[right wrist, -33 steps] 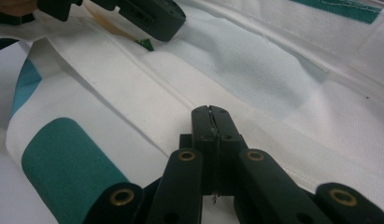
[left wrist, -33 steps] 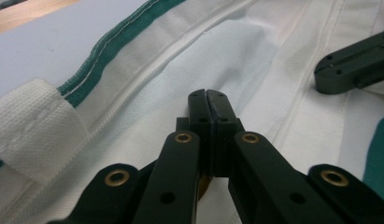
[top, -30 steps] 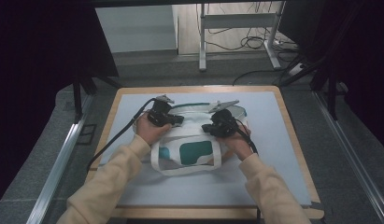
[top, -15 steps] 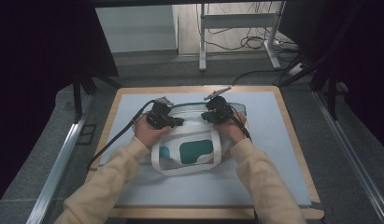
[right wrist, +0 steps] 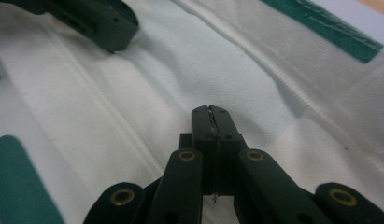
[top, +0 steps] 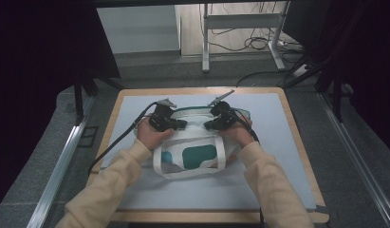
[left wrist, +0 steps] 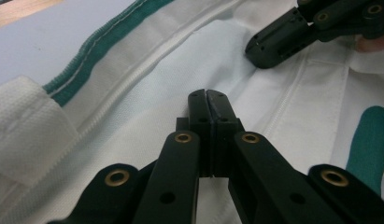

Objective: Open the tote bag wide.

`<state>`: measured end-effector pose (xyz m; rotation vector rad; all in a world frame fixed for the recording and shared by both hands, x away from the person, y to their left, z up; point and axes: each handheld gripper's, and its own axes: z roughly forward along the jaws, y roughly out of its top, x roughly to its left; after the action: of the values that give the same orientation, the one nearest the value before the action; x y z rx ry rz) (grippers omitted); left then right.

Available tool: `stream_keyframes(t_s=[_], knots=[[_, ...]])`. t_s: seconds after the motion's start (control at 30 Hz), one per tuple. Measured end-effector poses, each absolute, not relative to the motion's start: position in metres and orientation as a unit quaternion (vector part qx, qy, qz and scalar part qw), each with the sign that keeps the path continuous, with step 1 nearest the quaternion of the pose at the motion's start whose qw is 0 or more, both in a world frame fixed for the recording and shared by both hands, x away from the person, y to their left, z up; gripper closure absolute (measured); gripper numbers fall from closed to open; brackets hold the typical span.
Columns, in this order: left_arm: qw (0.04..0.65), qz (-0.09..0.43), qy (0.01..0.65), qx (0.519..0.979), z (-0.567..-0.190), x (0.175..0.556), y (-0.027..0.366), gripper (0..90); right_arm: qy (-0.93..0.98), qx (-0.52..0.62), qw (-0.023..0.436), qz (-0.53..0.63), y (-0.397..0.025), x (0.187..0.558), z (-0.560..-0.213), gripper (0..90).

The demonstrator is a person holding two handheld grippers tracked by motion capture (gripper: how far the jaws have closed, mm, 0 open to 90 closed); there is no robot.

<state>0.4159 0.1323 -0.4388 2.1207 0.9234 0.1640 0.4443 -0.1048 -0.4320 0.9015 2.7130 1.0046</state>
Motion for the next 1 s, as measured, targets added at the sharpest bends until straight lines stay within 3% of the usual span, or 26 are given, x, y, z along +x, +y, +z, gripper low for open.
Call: stream_keyframes(t_s=[0.17, 0.37, 0.4, 0.43, 0.57, 0.73, 0.9, 1.0], knots=[[0.4, 0.064, 0.367, 0.837, -0.44, 0.416, 0.131, 90.0, 0.897, 0.282, 0.032, 0.339, -0.107, 0.438, -0.433, 89.6], [0.401, 0.066, 0.368, 0.836, -0.44, 0.415, 0.131, 90.0, 0.891, 0.282, 0.049, 0.353, -0.111, 0.429, -0.433, 89.2], [0.402, 0.067, 0.368, 0.836, -0.44, 0.415, 0.131, 90.0, 0.887, 0.284, 0.054, 0.359, -0.111, 0.428, -0.432, 84.9], [0.403, 0.067, 0.369, 0.835, -0.44, 0.415, 0.131, 90.0, 0.879, 0.285, 0.069, 0.376, -0.113, 0.422, -0.427, 68.7], [0.401, 0.065, 0.37, 0.835, -0.44, 0.416, 0.132, 90.0, 0.874, 0.267, 0.069, 0.4, -0.111, 0.409, -0.417, 58.3], [0.4, 0.064, 0.371, 0.836, -0.44, 0.417, 0.132, 90.0, 0.895, 0.218, 0.123, 0.37, -0.097, 0.385, -0.414, 44.5], [0.4, 0.063, 0.372, 0.835, -0.439, 0.417, 0.132, 90.0, 0.905, 0.197, 0.166, 0.339, -0.089, 0.384, -0.422, 45.1], [0.4, 0.064, 0.373, 0.835, -0.439, 0.418, 0.133, 90.0, 0.905, 0.195, 0.166, 0.339, -0.088, 0.387, -0.425, 52.9]])
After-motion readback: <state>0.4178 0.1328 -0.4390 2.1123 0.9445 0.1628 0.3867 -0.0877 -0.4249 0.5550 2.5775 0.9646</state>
